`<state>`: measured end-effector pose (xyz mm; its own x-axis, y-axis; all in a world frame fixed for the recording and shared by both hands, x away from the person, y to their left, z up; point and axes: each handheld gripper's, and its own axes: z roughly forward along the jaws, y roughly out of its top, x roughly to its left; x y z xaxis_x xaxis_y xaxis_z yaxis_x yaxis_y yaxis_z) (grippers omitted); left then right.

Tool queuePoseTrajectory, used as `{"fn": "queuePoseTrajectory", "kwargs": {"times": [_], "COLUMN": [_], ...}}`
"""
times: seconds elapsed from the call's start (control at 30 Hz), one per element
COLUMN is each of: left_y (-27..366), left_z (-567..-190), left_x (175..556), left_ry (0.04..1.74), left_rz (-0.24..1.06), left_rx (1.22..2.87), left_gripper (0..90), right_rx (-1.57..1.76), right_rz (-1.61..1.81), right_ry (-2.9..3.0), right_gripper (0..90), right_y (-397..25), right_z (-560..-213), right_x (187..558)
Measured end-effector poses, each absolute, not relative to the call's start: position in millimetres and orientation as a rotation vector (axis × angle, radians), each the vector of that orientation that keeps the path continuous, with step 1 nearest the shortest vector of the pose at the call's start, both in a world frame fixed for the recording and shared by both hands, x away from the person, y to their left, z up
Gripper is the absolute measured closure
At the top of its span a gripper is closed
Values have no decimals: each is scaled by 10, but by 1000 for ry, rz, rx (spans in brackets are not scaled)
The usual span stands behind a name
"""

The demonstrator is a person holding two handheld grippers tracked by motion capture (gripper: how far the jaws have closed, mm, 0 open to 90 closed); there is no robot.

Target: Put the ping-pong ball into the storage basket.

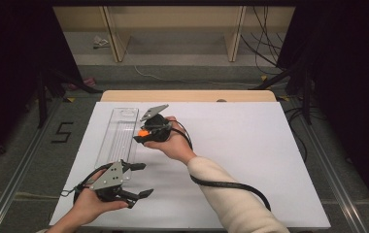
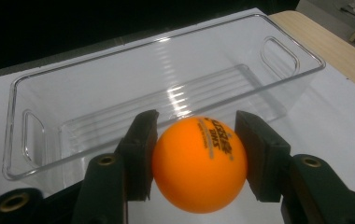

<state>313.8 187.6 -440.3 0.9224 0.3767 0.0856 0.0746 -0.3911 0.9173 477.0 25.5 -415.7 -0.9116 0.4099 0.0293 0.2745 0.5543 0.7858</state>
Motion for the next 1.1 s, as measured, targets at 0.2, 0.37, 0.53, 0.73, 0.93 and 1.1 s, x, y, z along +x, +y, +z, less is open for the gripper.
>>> {"fn": "queuePoseTrajectory", "kwargs": {"times": [0.2, 0.37, 0.53, 0.73, 0.93, 1.1], "left_y": [1875, 1875, 1871, 1870, 1869, 1868], "left_z": [-4403, -4404, -4407, -4407, -4408, -4408], "left_x": [3138, 3138, 3136, 3136, 3136, 3136], "left_ry": [329, 328, 326, 326, 325, 323], "left_rz": [339, 336, 333, 333, 333, 331], "left_rx": [1959, 1961, 1965, 1965, 1966, 1970], "left_gripper": [201, 201, 201, 201, 201, 201], "right_rx": [569, 559, 555, 544, 538, 526], "right_rz": [1283, 1285, 1286, 1284, 1283, 1287], "right_ry": [2633, 2632, 2637, 2639, 2642, 2641], "right_gripper": [513, 513, 513, 513, 513, 513], "right_y": [309, 355, 394, 435, 479, 521], "right_z": [-4130, -4119, -4113, -4113, -4102, -4087], "right_x": [4792, 4802, 4809, 4823, 4834, 4844]}}
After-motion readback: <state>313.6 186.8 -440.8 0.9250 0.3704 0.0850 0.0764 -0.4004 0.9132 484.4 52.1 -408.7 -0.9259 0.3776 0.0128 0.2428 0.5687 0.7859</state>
